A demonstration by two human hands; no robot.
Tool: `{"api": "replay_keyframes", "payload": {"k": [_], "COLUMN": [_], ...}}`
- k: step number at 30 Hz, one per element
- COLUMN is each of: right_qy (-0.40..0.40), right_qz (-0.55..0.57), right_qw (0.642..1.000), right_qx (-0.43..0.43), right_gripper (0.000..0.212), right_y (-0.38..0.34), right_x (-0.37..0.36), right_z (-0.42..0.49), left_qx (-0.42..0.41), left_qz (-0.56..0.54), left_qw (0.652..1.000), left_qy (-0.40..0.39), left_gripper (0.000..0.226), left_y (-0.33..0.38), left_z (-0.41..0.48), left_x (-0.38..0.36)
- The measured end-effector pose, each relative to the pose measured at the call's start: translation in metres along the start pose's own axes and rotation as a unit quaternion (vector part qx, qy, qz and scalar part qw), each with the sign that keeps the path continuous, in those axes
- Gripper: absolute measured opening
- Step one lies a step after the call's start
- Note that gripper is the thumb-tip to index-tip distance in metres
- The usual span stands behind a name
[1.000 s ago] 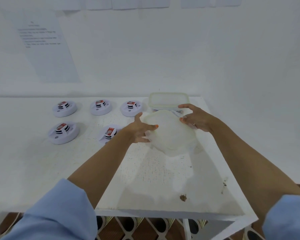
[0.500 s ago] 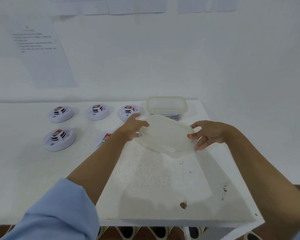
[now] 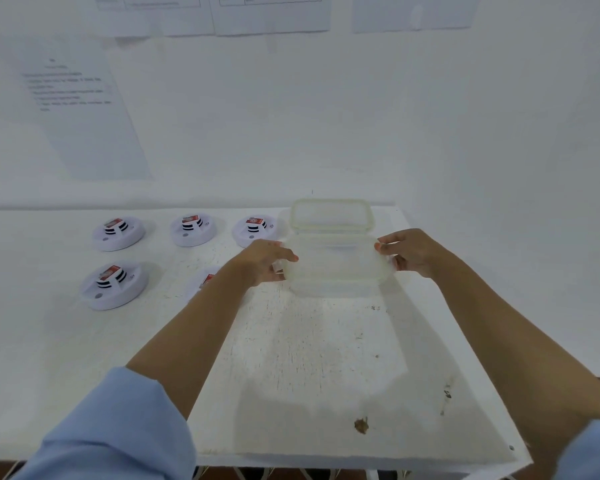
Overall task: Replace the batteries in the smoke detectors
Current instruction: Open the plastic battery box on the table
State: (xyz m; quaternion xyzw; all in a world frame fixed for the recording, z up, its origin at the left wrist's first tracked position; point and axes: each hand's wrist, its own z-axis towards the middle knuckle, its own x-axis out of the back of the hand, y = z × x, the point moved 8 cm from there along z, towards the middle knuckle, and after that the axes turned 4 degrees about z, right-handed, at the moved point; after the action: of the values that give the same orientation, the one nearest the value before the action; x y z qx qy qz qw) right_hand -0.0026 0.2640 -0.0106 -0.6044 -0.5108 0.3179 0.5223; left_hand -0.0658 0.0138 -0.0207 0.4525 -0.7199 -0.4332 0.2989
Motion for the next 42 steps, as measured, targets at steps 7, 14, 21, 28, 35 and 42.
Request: {"api": "replay_keyframes", "payload": {"k": [7, 14, 21, 28, 35, 42], "right_qy": [-0.022, -0.077, -0.104, -0.086, -0.062, -0.034], "right_qz": [0.087, 0.113, 0.063, 0.028, -0.114, -0.232], "right_qw": [0.996, 0.991, 0.993, 0.993, 0.980, 0.963], "right_qx": [-0.030, -0.009, 0.012, 0.076, 0.152, 0.136], "right_gripper": [0.021, 0.017, 0.026, 0.044, 0.040, 0.040], "right_y": [0.001, -0.011, 0.000, 0.029, 0.051, 0.064], "right_x": [0.006, 0.006, 0.010, 0.005, -0.007, -0.011], "right_z": [0.001, -0.019, -0.060, -0.097, -0.121, -0.120], "left_qx": [-0.025, -0.107, -0.174, -0.249, -0.291, -0.320], "left_qz": [-0.020, 0.011, 0.135, 0.256, 0.430, 0.534], "left_qw": [0.998, 0.992, 0.975, 0.934, 0.853, 0.780], "left_qy": [0.045, 0.062, -0.017, -0.024, -0.048, -0.056], "left_gripper": [0.044, 0.033, 0.022, 0.033, 0.031, 0.043], "left_y": [0.006, 0.023, 0.015, -0.002, -0.034, -0.052], "left_z": [-0.004, -0.035, -0.066, -0.093, -0.090, -0.094], "left_x": [0.018, 0.023, 0.023, 0.010, -0.003, -0.017]}}
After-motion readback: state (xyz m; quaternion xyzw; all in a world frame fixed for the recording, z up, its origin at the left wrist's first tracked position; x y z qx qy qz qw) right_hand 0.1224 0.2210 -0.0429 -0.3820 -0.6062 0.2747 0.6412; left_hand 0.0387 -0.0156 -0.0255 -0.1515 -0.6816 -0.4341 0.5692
